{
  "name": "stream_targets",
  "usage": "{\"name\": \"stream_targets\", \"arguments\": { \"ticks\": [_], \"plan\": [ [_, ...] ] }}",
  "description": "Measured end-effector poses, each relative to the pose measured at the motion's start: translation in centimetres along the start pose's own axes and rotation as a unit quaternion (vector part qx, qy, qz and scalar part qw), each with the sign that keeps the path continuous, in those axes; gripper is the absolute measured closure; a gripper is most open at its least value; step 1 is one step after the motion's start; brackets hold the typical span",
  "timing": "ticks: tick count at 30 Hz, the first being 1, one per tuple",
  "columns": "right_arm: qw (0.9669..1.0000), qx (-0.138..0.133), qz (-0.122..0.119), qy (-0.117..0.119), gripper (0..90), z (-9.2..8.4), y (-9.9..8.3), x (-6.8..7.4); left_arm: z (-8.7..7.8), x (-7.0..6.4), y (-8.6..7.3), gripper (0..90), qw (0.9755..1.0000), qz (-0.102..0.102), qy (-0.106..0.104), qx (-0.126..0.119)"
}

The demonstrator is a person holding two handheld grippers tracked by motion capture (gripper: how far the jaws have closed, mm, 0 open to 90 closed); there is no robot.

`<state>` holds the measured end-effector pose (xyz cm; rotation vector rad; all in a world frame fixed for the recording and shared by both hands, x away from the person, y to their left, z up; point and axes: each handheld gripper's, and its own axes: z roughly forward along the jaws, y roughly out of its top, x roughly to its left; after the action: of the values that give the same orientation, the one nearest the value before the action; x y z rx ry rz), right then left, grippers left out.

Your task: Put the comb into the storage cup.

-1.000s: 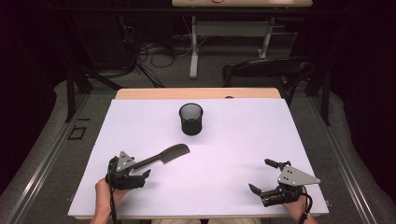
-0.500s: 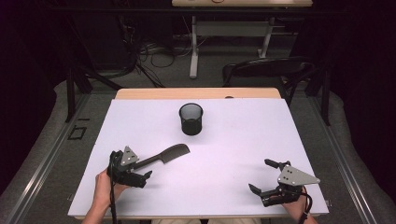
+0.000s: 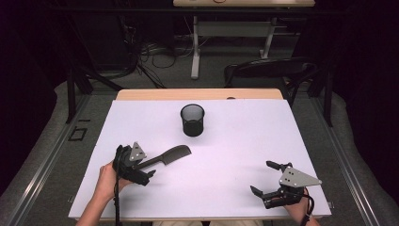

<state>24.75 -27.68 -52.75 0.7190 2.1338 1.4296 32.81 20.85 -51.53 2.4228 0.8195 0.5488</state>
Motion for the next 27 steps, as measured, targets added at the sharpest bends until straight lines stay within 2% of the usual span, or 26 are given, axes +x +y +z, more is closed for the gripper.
{"name": "stream_targets", "arguments": {
  "ticks": [17, 23, 27],
  "plan": [
    [1.0000, 0.004, 0.001, 0.003, 0.2, 0.1, 0.0, 0.0, 0.8, 1.2, 1.5, 0.0, 0.9990, 0.024, 0.001, 0.038],
    [1.0000, 0.005, 0.000, 0.004, 0.2, 0.1, -0.1, 0.0, 1.3, 1.2, 2.3, 0.0, 0.9975, 0.042, 0.005, 0.056],
    [1.0000, 0.006, 0.003, 0.004, 0.1, 0.1, -0.1, -0.1, 1.7, 1.1, 2.9, 0.0, 0.9957, 0.058, 0.007, 0.072]
  ]
}}
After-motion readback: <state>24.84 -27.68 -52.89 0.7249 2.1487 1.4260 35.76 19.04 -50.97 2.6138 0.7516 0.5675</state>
